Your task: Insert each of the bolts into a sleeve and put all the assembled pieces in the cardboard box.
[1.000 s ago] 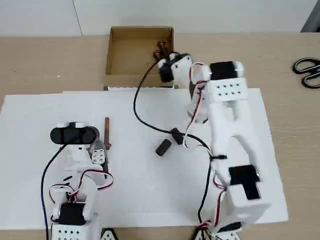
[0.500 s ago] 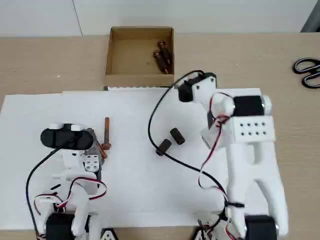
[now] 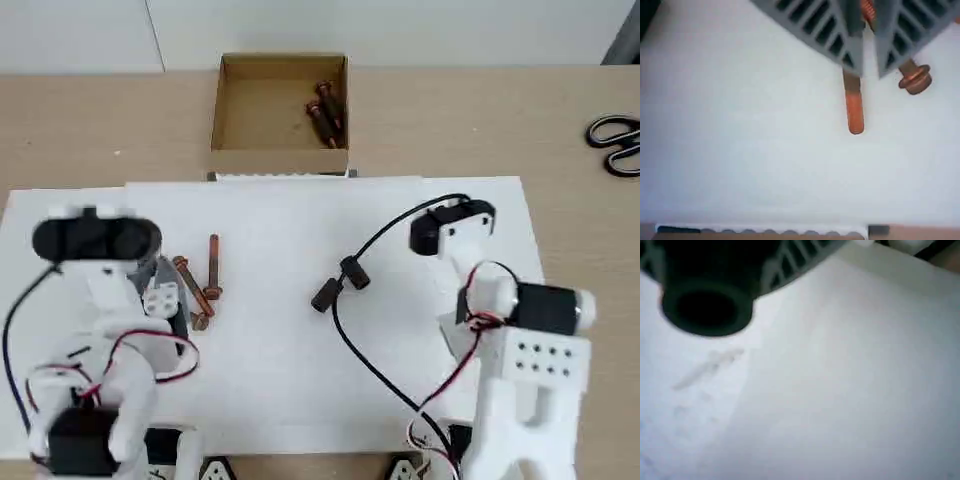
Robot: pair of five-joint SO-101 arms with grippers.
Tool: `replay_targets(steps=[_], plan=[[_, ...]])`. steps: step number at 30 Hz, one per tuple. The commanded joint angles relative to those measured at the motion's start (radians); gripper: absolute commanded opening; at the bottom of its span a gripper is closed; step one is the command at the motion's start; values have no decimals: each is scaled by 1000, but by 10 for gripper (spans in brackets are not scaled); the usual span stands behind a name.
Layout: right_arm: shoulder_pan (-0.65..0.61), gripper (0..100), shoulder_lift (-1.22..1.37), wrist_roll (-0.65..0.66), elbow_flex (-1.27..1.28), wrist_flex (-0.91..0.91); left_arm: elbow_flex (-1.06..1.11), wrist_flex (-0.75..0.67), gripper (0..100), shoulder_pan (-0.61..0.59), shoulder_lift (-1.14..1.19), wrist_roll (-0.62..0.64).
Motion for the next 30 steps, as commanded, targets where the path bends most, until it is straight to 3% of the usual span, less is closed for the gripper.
replay_targets(steps=[1, 10, 15, 21, 30], plan=[[41, 3, -45, -5, -2, -5, -213, 95, 7, 3, 255, 58], [153, 3, -53, -8, 2, -8, -441, 282, 7, -2, 692, 126], [197, 3, -53, -8, 2, -8, -440, 281, 7, -3, 873, 157], [229, 3, -53, -6, 2, -7, -455, 272, 10, -3, 1086, 506], [229, 3, -53, -6, 2, -7, -545, 190, 11, -3, 1158, 523]])
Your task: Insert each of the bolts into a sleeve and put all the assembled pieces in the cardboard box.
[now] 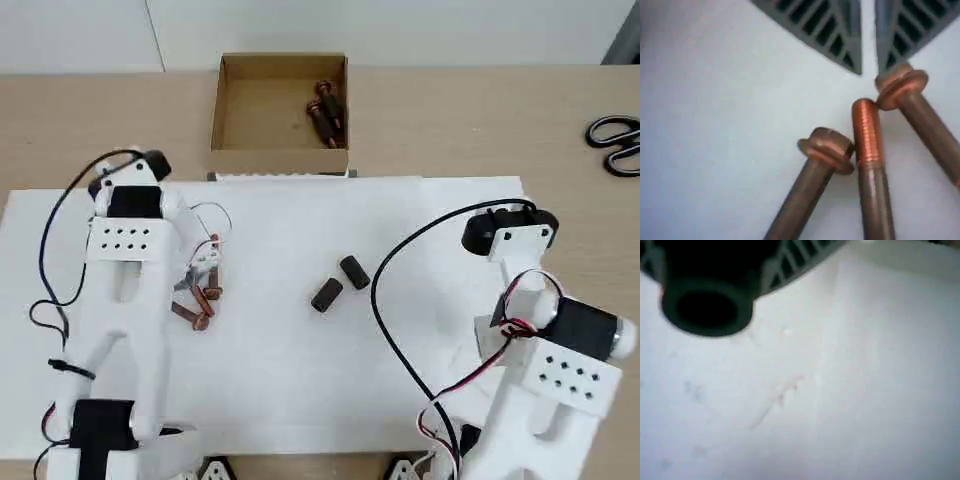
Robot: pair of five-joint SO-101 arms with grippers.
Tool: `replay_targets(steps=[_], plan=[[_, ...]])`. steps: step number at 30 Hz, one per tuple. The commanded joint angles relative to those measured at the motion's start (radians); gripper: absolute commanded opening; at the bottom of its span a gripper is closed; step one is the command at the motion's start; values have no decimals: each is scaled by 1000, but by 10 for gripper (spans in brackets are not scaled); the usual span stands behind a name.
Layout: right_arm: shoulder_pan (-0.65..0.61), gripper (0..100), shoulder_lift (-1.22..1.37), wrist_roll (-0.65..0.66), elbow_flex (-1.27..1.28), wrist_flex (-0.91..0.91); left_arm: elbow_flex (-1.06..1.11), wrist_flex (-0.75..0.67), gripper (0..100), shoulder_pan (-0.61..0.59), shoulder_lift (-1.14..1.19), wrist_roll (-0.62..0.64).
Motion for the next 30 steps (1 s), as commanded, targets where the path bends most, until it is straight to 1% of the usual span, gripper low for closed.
replay_targets(steps=[1, 7, 11, 14, 17, 19, 23, 30], plan=[[8, 3, -19, -6, -6, -8, -47, -55, 11, -2, 6, 5], [8, 3, -19, -6, -6, -8, -44, -104, 12, -3, 8, 6], [8, 3, -19, -6, -6, -8, -5, -163, 13, -49, 9, 5], [7, 3, -19, -6, -6, -8, 36, -189, 58, -80, 9, 2], [4, 3, -19, -6, -6, -8, 56, -189, 126, -80, 9, 2], [4, 3, -16, -6, -6, -10, 59, -187, 145, -78, 9, 2], [4, 3, -15, -6, -6, -10, 77, -190, 145, -78, 9, 2], [7, 3, -15, -8, -6, -10, 180, -296, 145, -83, 9, 2]])
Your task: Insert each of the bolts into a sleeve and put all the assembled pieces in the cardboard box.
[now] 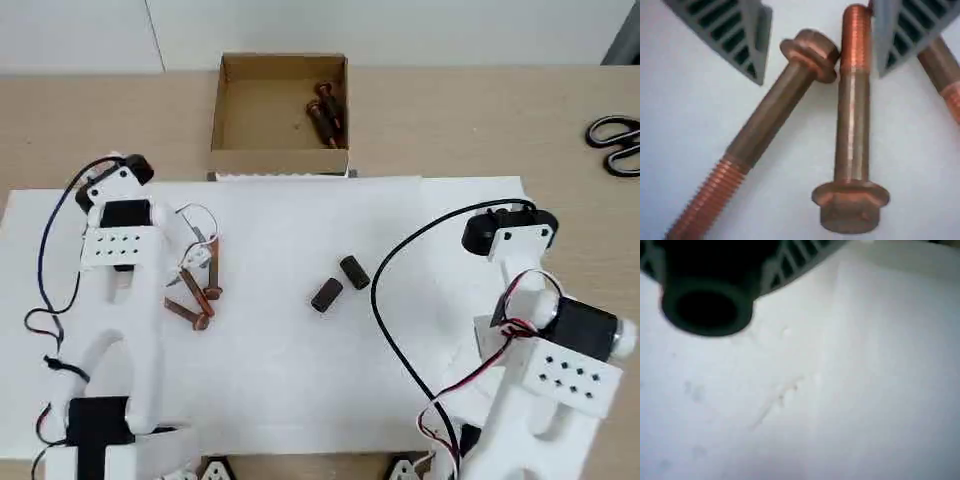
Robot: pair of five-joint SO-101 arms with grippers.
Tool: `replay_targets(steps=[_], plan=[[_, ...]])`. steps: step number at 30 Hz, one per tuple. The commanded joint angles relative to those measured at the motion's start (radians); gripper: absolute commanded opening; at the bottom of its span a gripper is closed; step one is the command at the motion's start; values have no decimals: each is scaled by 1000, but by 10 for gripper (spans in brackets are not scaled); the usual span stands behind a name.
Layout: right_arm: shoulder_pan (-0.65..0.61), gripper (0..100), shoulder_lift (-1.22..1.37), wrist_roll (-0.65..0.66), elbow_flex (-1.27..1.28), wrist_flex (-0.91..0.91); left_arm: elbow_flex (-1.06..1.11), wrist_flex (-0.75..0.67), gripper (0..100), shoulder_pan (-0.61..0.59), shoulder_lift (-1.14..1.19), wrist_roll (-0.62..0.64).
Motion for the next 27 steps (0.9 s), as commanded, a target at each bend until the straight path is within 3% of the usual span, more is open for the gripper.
replay_targets(steps=[1, 27], plan=[[7, 3, -16, -8, -6, -10, 19, -63, 145, -2, -5, -3], [4, 4, -19, -5, 54, -25, 76, -161, 145, -44, -3, -57]])
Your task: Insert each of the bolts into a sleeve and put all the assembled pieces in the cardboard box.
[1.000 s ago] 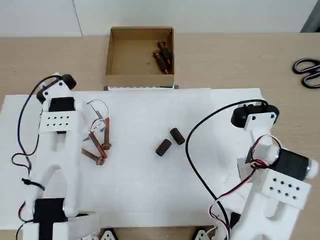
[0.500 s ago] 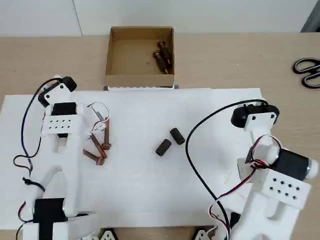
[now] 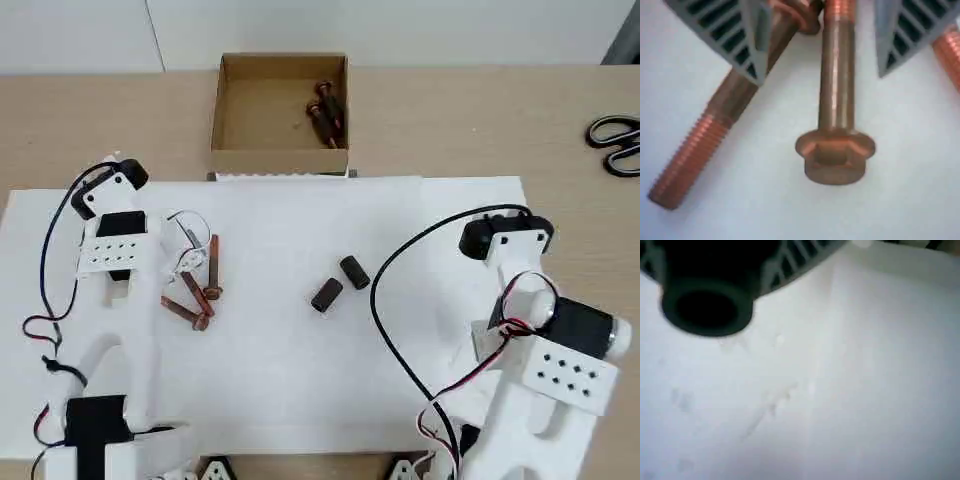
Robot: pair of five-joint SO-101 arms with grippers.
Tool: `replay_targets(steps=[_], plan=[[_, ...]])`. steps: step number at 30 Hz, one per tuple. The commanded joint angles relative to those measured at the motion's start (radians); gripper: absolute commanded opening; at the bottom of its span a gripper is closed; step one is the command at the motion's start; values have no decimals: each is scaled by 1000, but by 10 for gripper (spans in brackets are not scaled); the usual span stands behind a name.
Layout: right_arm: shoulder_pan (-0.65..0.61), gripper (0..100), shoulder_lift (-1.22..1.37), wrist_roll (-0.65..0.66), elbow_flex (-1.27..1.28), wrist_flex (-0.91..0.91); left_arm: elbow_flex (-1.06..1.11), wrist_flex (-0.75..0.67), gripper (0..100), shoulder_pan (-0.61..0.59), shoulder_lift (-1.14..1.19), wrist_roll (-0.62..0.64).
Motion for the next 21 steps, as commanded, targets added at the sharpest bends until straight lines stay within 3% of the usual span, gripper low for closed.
replay_targets(steps=[1, 14, 21], plan=[[4, 4, -19, -5, 5, -16, -2, -31, 145, -6, -3, -5], [4, 4, -19, -5, 5, -16, 99, -166, 145, -6, 2, -6], [4, 4, -19, -5, 5, -16, 38, -175, 138, -9, 178, -6]])
